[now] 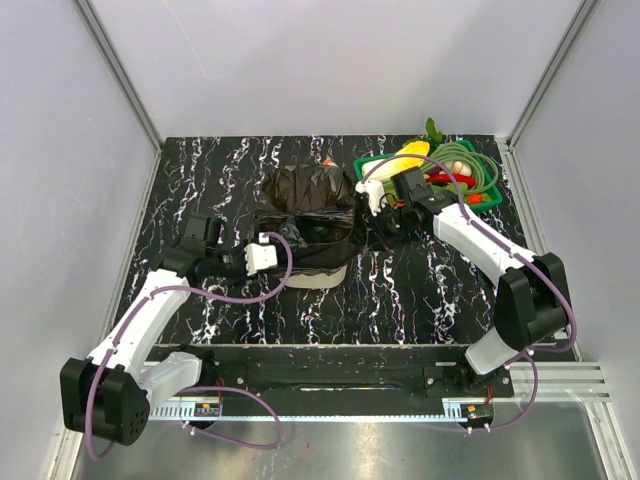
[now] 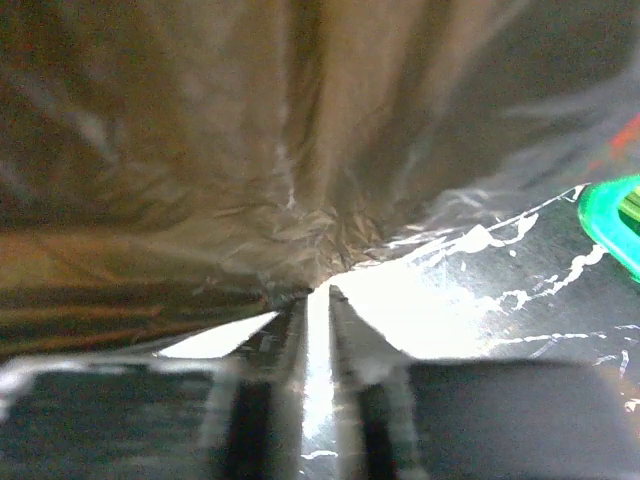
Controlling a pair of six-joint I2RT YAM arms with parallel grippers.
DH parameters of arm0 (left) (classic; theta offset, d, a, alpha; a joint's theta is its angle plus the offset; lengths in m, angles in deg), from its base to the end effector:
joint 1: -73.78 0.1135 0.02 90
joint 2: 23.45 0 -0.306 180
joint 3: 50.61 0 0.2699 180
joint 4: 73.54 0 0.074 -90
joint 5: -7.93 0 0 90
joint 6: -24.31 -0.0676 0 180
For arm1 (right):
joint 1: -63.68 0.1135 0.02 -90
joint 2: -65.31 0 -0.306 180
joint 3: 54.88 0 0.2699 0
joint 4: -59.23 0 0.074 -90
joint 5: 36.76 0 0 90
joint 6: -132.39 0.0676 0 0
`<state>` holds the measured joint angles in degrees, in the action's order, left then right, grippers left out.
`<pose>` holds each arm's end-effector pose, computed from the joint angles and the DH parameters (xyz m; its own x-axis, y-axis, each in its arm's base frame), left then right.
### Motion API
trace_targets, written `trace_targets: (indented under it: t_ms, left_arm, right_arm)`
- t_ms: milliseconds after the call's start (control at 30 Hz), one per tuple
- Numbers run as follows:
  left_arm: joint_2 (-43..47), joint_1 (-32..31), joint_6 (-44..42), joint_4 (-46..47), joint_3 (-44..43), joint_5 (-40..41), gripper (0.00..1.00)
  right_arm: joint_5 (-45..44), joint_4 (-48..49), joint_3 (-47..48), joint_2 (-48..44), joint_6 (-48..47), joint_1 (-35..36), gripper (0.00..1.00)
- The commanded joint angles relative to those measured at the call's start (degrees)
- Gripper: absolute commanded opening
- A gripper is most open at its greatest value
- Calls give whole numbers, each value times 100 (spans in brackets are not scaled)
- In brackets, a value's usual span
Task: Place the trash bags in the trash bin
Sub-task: Place the trash bag in the trash bin.
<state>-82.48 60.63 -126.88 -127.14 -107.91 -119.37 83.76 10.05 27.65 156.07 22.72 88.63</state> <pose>0.1903 -0.0865 0.2626 0.0668 0.7002 -0.7108 0.9507 0.1716 0.2583 0.3141 0.1840 0.2694 -0.5135 -0.5587 -0.6512 -0.8329 0.5072 0.2216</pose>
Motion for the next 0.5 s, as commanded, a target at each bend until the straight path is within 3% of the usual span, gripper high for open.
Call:
trace_targets:
  t_ms: [0, 67, 100, 200, 467]
  left_arm:
    - [66, 5, 116, -186, -397, -277, 68]
    - [75, 5, 142, -423, -573, -418, 91]
    - [84, 14, 160, -512, -661, -479, 97]
    - [102, 31, 99, -933, -1003, -629, 99]
    - [49, 417, 107, -1357, -1962, -884, 99]
  right_arm:
    - [-301, -329, 316, -427, -73, -25, 36]
    - [-441, -505, 483, -585, -143, -25, 53]
    - [-494, -593, 545, -673, -178, -25, 60]
    - [-679, -874, 764, -901, -354, -25, 71]
    - [-934, -1385, 1389, -1175, -986, -25, 83]
